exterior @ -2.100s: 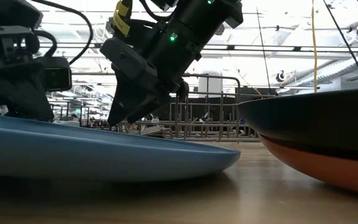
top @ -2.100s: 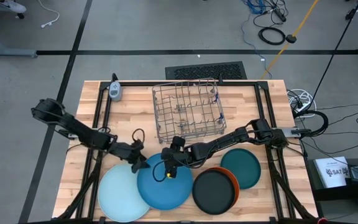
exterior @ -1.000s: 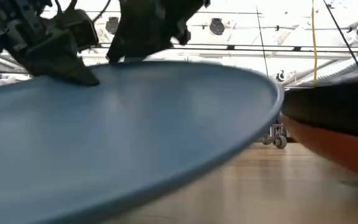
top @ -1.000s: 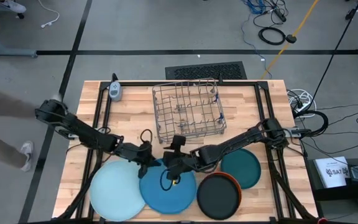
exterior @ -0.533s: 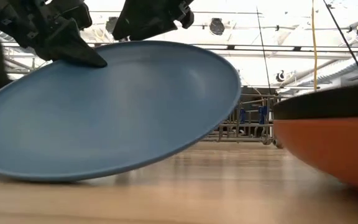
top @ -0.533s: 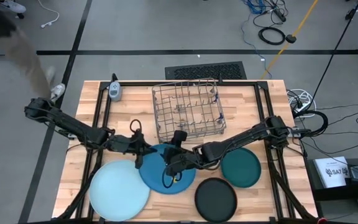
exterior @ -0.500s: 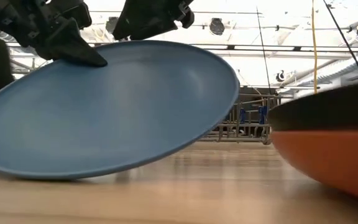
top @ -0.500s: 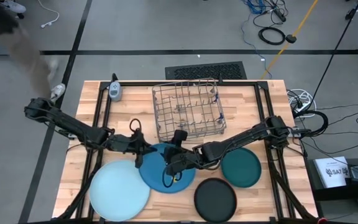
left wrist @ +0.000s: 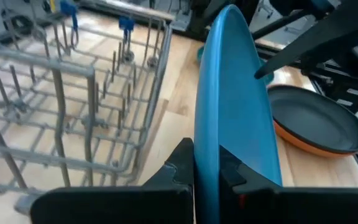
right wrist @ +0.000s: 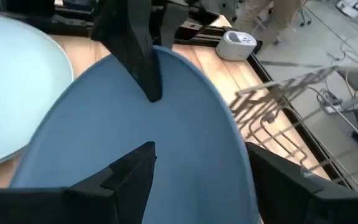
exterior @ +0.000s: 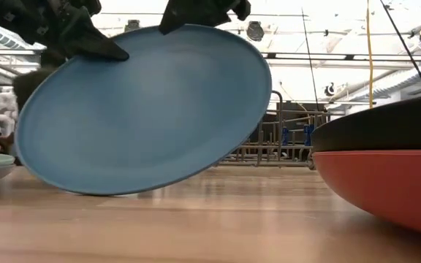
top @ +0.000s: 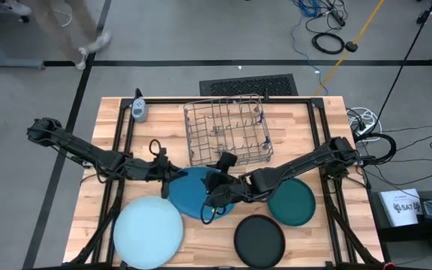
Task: Sort dishes
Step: Put the blue plate in the dish rack
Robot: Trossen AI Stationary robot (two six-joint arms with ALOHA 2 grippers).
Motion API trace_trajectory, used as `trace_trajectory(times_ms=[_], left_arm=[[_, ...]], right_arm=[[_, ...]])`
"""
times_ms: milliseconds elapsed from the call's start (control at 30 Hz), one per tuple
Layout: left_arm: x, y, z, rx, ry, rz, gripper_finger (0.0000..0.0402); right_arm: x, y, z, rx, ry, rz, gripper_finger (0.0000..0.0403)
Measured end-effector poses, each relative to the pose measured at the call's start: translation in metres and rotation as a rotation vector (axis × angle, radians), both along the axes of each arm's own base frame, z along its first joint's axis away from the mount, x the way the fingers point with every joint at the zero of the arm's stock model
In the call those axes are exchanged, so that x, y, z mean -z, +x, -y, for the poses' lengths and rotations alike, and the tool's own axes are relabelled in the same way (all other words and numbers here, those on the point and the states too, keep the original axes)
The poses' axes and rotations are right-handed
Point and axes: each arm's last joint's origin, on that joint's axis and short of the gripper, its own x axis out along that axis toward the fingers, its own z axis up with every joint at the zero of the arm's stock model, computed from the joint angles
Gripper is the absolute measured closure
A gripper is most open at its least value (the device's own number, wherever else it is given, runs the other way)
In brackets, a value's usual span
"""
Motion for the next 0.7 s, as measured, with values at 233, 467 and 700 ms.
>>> trace_trajectory(times_ms=[233,467,700], left_arm=[[-0.007,0.001,0.000,0.031,0.105,0.059,0.0389],[-0.017,0.004,0.001,0.062,0.270,0.157,0.0389],[-0.022,0.004,0.003,0.099,0.298,0.199,0.0389]], right_arm=[[-0.008,-0.008,0.008,0.008,0.067,-0.023,0.0168],[-0.008,-0.006,0.011,-0.041,0.112,-0.036,0.0235],[-0.023,-0.013,0.001,-0.086,0.075,0.005,0.0386]])
